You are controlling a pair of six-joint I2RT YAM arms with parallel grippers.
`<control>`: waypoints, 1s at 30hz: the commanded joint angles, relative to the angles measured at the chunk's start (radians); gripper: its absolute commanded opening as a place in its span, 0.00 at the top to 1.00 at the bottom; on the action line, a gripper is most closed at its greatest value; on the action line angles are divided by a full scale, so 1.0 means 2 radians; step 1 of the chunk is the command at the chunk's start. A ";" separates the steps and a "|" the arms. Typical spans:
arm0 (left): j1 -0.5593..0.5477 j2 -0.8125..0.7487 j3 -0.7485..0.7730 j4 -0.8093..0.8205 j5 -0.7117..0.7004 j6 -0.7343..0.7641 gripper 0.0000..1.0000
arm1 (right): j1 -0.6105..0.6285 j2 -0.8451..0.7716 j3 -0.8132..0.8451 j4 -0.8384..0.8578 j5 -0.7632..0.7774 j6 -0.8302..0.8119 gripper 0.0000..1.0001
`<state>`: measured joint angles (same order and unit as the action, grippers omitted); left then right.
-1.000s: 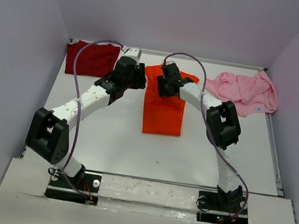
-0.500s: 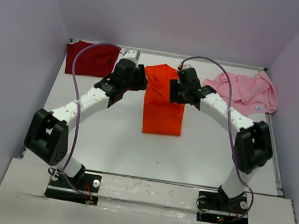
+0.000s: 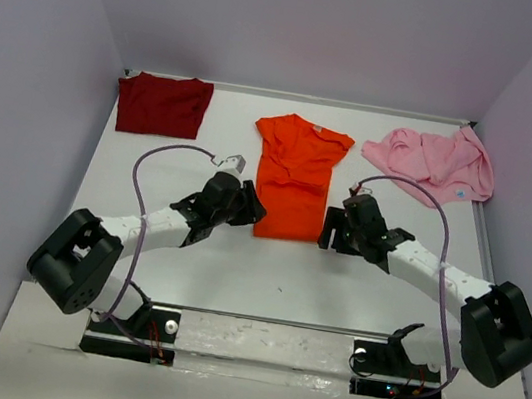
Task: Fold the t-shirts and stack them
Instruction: Grab one side of the 2/3 rectangular tshirt with both arms
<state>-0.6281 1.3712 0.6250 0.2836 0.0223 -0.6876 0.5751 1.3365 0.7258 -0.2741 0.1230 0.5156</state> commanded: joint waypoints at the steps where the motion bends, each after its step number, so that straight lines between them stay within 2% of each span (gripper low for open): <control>1: -0.007 0.021 -0.026 0.088 -0.005 -0.037 0.49 | -0.003 -0.028 -0.035 0.081 -0.006 0.046 0.23; 9: -0.025 0.072 -0.023 0.094 -0.006 -0.038 0.45 | -0.003 0.029 -0.024 0.088 -0.006 0.043 0.21; 11: -0.030 0.082 -0.017 0.081 -0.024 -0.033 0.38 | -0.003 0.037 -0.022 0.095 -0.009 0.043 0.21; 15: -0.036 0.088 0.000 0.039 -0.057 -0.021 0.32 | -0.003 0.054 -0.010 0.096 -0.003 0.035 0.21; 23: -0.050 0.039 0.033 -0.083 -0.112 0.001 0.32 | -0.003 0.092 0.007 0.113 -0.001 0.034 0.21; 30: -0.050 0.057 0.004 -0.053 -0.102 -0.008 0.32 | -0.003 0.126 0.027 0.121 -0.003 0.029 0.22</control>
<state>-0.7250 1.4761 0.6533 0.1635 -0.1589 -0.7074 0.5751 1.5497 0.7544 -0.0551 0.1135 0.5793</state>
